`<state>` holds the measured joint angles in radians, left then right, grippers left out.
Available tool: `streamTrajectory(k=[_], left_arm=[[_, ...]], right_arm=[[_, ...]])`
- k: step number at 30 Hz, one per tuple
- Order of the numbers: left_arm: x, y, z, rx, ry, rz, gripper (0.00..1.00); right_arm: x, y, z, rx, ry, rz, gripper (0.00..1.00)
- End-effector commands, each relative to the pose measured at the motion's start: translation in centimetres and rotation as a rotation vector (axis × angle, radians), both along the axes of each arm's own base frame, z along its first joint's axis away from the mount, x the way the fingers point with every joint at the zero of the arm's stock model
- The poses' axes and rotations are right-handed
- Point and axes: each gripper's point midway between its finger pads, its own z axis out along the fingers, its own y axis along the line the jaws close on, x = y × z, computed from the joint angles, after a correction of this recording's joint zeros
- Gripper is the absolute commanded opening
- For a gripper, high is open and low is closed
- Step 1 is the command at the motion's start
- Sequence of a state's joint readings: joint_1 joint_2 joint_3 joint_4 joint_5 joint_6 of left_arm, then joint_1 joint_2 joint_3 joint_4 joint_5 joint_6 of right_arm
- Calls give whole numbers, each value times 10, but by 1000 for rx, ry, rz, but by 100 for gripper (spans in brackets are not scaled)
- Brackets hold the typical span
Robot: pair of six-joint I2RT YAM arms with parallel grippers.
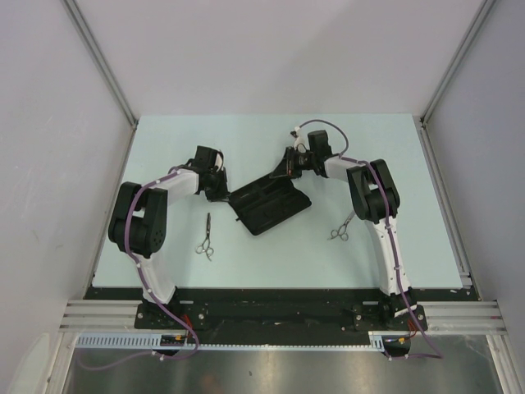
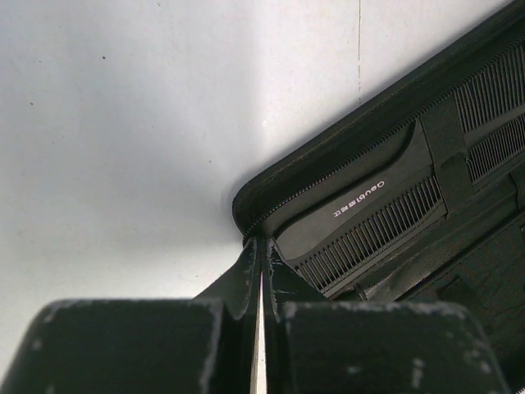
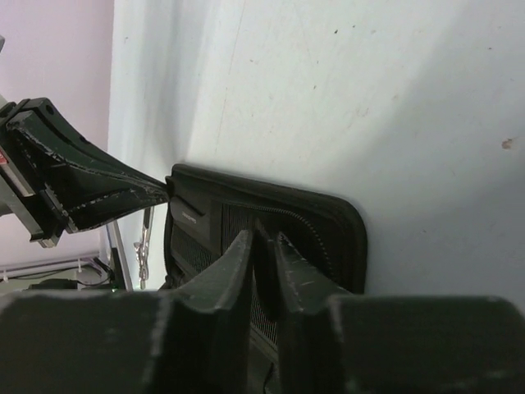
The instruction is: Sort the hair-cutting tools
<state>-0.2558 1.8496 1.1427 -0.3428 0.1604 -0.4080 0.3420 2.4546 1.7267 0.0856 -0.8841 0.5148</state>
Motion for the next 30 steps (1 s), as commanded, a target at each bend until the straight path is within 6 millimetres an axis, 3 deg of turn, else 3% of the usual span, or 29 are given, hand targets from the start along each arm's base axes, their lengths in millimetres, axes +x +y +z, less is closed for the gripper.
streamTrajectory(k=[1,2,5,6,10,14,17,21,26,30], left_arm=[[8,-1,8,9,-49,-16,1],[8,-1,8,8,-47,-14,1],[8,0,6,10,-44,-10,0],[8,0,6,11,-44,-8,1],[10,0,6,11,-45,-6,1],[13,-1,8,12,-53,-1,1],[14,-2,8,6,-50,1,1],[14,-4,9,-8,-44,4,1],[16,-7,16,-22,-55,1,2],[20,-6,30,-19,-92,-2,8]], right_arm=[[5,-12,-15,-63,13,-67,27],[5,-15,-14,-69,14,-80,38],[12,-35,-10,-101,-5,-155,51],[12,-43,-16,-119,3,-181,53],[20,-67,-10,-145,3,-238,54],[22,-83,-2,-174,-8,-260,47],[25,-86,6,-188,-39,-264,37],[28,-91,13,-230,-65,-296,33],[27,-76,39,-249,-163,-286,27],[26,-65,59,-268,-224,-296,26]])
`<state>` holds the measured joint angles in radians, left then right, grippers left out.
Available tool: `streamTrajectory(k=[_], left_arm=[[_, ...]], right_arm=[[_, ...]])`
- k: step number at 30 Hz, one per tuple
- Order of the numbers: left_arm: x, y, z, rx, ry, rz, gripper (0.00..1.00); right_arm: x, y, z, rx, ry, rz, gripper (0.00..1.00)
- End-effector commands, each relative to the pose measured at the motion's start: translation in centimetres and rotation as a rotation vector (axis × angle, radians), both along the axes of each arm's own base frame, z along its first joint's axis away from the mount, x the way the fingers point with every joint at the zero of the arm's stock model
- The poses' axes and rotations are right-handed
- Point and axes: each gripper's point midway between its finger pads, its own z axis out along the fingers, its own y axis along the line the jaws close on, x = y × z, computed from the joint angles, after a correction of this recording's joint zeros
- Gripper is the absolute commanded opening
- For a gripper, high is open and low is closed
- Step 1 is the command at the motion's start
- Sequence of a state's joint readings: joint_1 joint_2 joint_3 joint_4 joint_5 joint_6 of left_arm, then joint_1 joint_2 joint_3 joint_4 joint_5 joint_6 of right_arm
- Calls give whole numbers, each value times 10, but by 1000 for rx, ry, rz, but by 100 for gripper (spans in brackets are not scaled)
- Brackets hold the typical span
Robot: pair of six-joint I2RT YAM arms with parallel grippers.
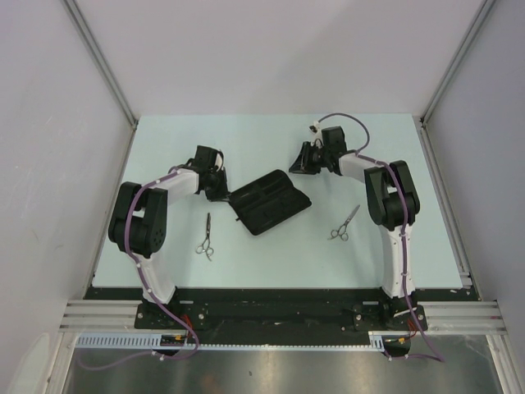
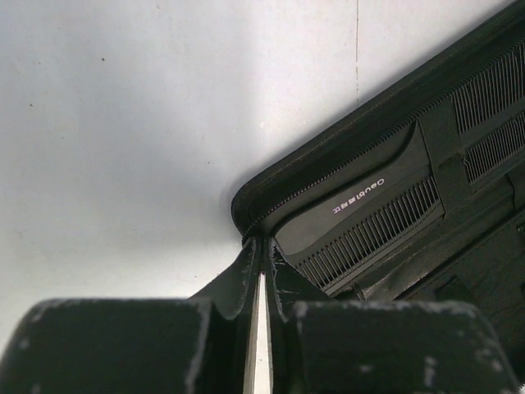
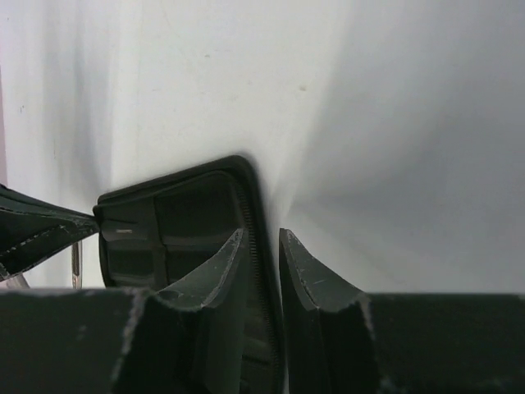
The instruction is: Sort the hair-cutting tools
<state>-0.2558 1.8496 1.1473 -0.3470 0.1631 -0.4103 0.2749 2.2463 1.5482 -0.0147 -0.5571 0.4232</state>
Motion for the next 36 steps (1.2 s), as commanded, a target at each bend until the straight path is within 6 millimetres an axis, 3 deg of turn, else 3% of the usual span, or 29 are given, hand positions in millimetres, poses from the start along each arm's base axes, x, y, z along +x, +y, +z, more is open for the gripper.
streamTrajectory(k=[1,4,10,13,14,15,19,21,24,27,31,36], left_arm=[[22,-5,33,-10,-109,-7,11],[31,-3,49,1,-160,-7,23],[44,-8,96,-19,-275,-47,48],[37,-14,113,-53,-307,-80,52],[33,-17,120,-67,-320,-94,52],[27,-24,121,-84,-317,-119,52],[-12,-59,113,-152,-270,-250,48],[-36,-79,100,-168,-225,-319,47],[-59,-91,77,-156,-161,-349,45],[-72,-94,61,-130,-125,-358,43],[-84,-90,46,-104,-95,-342,42],[-98,-81,40,-102,-74,-295,42]], right_arm=[[5,12,56,-49,-161,-5,26],[2,13,56,-102,-159,-41,27],[-10,-16,67,-241,-112,-147,32],[-41,-26,66,-298,-40,-126,29],[-60,-32,52,-328,23,-114,28],[-71,-34,56,-330,28,-109,27],[-118,-37,39,-387,100,-83,25],[-132,-41,30,-409,124,-80,25],[-141,-38,21,-408,137,-62,25],[-149,-32,12,-441,137,-36,24],[-175,-27,-10,-457,194,-15,21],[-206,-13,-13,-434,209,1,21]])
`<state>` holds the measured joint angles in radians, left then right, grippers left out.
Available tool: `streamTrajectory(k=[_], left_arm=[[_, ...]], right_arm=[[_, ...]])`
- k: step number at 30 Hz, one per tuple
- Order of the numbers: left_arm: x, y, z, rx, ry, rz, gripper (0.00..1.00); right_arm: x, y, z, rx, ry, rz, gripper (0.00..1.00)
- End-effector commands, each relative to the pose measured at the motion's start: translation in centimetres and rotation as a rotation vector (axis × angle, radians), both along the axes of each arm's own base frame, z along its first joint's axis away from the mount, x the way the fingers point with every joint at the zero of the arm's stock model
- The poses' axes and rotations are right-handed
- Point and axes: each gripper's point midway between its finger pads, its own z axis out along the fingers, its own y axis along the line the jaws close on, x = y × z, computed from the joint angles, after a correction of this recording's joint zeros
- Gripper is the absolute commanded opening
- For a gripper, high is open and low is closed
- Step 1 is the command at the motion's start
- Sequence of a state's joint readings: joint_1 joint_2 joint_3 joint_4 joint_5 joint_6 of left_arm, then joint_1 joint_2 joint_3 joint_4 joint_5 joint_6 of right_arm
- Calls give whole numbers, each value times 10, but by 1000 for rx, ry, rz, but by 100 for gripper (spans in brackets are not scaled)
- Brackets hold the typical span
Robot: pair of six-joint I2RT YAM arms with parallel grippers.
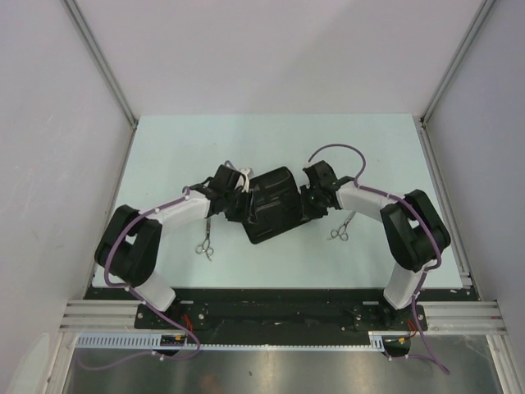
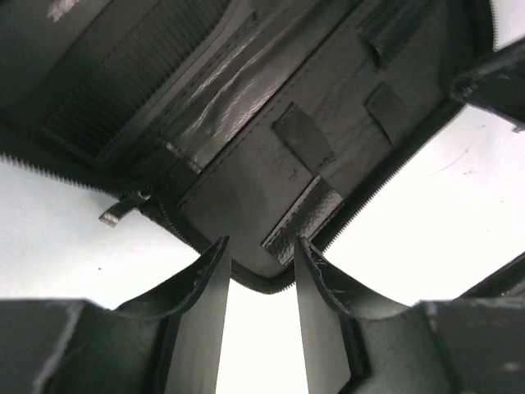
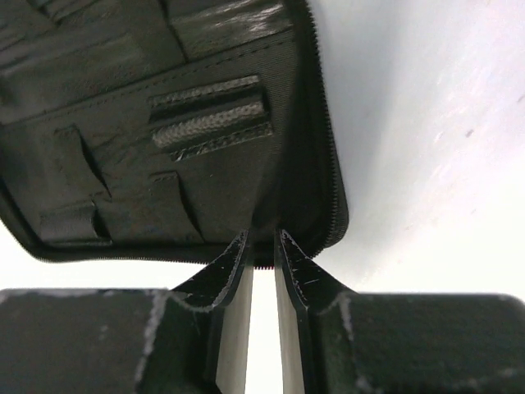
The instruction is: Sort the hair-cutting tools
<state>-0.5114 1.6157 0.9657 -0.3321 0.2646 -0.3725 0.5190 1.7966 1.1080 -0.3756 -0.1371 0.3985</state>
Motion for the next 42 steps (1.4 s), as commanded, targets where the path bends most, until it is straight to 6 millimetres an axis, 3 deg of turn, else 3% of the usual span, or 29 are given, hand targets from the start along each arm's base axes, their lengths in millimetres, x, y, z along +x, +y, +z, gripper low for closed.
streamTrajectory(k=[1,3,8,12,17,20,24,29,35,38,42], left_arm=[[-5,3,10,-24,-27,49,41],[-10,5,4,-22,-9,66,41],[-14,5,-6,-18,9,92,42],[-15,-4,-14,9,2,68,42],[-22,-6,-32,70,14,39,41],[-23,-4,-37,100,-3,20,41],[-22,-1,-41,128,-16,9,40],[-19,-3,-38,128,-27,1,39],[-17,-2,-35,136,-51,-19,38],[-19,-3,-32,123,-51,-22,39],[-19,-5,-29,108,-52,-28,38]], right_arm=[[-30,12,0,16,28,3,21],[-35,15,1,16,25,0,20],[-24,17,16,33,-40,-20,22],[-12,16,39,73,-105,-45,27],[2,1,73,77,-185,-99,34],[3,-27,88,2,-203,-177,37],[-12,-82,83,-167,-149,-325,41],[-33,-126,71,-283,-85,-457,47],[-43,-145,41,-289,-15,-539,50],[-40,-144,32,-279,1,-550,50],[-40,-140,14,-288,46,-541,42]])
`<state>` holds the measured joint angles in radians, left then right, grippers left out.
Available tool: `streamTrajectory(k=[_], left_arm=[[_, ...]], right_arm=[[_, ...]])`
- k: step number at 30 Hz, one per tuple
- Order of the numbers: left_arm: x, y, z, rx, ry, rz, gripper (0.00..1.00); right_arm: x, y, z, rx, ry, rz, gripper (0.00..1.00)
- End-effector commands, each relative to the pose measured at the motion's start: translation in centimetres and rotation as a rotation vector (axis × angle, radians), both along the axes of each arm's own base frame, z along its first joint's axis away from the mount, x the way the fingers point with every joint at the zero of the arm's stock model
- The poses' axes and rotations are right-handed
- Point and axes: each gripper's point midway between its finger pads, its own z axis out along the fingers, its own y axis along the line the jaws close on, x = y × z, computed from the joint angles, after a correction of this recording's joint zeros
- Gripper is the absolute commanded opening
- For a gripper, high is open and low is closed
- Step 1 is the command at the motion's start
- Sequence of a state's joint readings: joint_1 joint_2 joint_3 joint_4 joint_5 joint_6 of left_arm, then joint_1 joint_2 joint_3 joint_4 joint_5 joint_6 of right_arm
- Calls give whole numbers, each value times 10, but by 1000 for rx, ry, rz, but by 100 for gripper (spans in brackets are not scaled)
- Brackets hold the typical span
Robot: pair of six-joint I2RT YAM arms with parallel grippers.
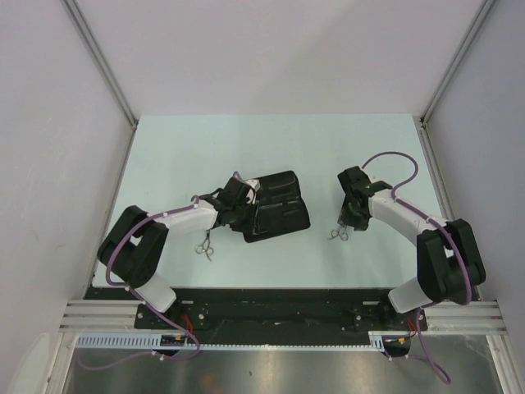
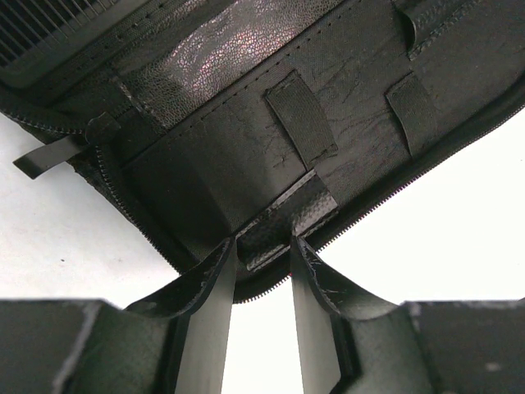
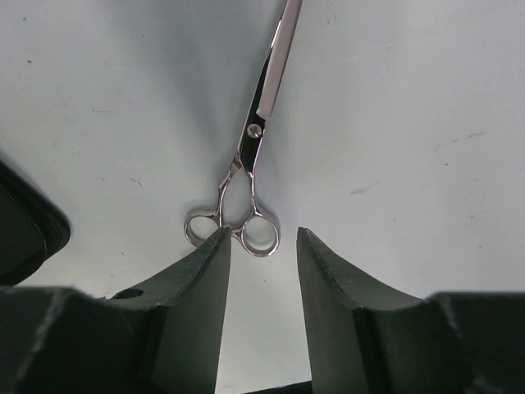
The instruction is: Sort the hair-cutting tools
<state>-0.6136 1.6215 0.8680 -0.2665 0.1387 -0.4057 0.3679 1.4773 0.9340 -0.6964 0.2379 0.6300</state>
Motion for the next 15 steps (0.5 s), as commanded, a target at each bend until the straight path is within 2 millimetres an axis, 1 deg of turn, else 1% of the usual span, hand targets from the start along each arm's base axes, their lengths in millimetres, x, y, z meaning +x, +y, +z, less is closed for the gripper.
streamTrajectory(k=[1,2,3,4,6,12,13,15], left_arm=[[6,-2,3,7,-38,-26,39],[6,-3,5,3,-41,-26,38],[6,-3,5,5,-40,-28,38],[6,-3,5,3,-41,-28,38],[6,-3,7,0,-47,-28,38],[8,-5,15,-16,-63,-30,39],[8,-6,16,-18,-66,-30,39],[10,-6,19,-20,-78,-30,39]], right_arm=[[7,3,-13,3,6,-19,39],[10,5,-15,9,1,-15,37],[8,4,-22,-1,20,-9,36],[10,4,-24,-2,20,-3,33],[11,4,-30,-1,34,-3,31],[20,0,-37,-7,29,17,24],[21,0,-41,-8,33,19,21],[21,0,-45,-1,47,32,20]])
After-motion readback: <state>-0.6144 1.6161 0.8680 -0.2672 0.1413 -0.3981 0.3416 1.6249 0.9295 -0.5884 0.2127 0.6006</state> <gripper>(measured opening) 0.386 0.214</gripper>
